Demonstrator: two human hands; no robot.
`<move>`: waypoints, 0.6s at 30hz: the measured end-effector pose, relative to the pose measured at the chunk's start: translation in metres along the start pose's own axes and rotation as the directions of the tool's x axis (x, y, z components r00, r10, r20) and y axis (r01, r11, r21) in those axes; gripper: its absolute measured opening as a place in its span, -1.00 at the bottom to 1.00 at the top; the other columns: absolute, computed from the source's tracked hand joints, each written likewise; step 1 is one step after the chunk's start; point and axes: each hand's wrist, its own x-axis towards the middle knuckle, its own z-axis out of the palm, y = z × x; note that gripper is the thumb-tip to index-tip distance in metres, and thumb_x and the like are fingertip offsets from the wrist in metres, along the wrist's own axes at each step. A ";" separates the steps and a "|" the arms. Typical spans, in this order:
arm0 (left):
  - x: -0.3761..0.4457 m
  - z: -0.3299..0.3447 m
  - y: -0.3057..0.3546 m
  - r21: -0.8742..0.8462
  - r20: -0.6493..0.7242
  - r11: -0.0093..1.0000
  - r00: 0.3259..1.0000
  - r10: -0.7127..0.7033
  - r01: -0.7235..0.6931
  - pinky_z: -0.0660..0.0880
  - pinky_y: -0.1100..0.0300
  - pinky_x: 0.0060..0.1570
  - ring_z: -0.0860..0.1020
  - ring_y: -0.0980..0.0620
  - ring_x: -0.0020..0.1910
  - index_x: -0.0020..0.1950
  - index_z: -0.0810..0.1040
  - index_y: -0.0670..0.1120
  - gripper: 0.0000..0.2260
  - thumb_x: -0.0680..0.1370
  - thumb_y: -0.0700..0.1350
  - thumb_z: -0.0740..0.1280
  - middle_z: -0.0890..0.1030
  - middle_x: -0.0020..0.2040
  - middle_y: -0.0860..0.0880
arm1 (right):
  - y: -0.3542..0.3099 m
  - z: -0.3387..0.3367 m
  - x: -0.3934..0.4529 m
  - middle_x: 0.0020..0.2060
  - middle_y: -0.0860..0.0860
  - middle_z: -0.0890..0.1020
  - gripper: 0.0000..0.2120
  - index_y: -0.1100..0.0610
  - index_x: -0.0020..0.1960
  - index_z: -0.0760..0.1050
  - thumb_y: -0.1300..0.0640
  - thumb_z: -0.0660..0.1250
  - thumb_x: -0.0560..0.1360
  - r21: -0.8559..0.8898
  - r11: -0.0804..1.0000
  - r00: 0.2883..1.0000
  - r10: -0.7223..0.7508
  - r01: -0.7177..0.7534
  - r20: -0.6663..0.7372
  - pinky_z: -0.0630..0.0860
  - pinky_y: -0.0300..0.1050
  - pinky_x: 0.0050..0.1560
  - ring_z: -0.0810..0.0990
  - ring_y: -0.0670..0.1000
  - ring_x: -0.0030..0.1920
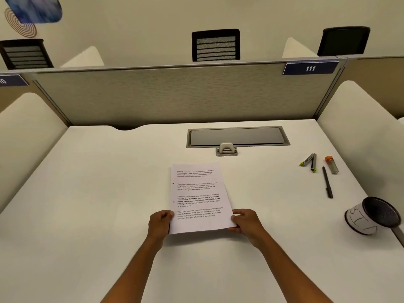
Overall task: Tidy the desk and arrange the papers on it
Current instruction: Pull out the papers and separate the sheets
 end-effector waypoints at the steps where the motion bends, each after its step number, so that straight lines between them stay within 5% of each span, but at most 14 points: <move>1: -0.001 0.001 0.000 -0.017 0.003 1.000 1.000 -0.005 0.005 0.54 -0.01 -0.14 0.59 -0.11 -0.17 -0.19 0.64 -0.19 -0.82 0.57 -0.19 0.33 0.70 -0.12 -0.14 | 0.001 -0.002 0.001 0.01 0.16 0.67 -0.78 0.27 0.12 0.56 0.34 0.33 0.48 -0.003 1.000 1.000 0.005 -0.005 -0.001 0.67 0.02 -0.14 0.70 0.13 -0.08; 13: -0.026 0.002 0.006 -0.109 0.185 0.989 0.979 -0.082 0.104 0.63 -0.05 -0.04 0.68 -0.19 -0.03 0.10 0.61 -0.25 -0.82 0.51 -0.33 0.38 0.71 -0.01 -0.18 | -0.001 -0.004 -0.002 -0.13 0.08 0.69 -0.92 0.20 -0.14 0.62 0.34 0.40 0.43 -0.089 0.996 0.989 -0.012 -0.001 -0.147 0.65 -0.11 -0.21 0.70 0.10 -0.36; 18: -0.022 0.006 0.006 -0.063 0.098 0.992 0.990 -0.104 0.111 0.64 -0.01 -0.16 0.68 -0.19 -0.13 0.05 0.62 -0.31 -0.82 0.45 -0.40 0.38 0.70 -0.05 -0.23 | -0.003 -0.001 -0.004 -0.17 0.04 0.68 -0.92 0.18 -0.15 0.61 0.32 0.38 0.43 -0.120 0.993 0.984 -0.024 0.002 -0.176 0.66 -0.08 -0.16 0.70 0.09 -0.38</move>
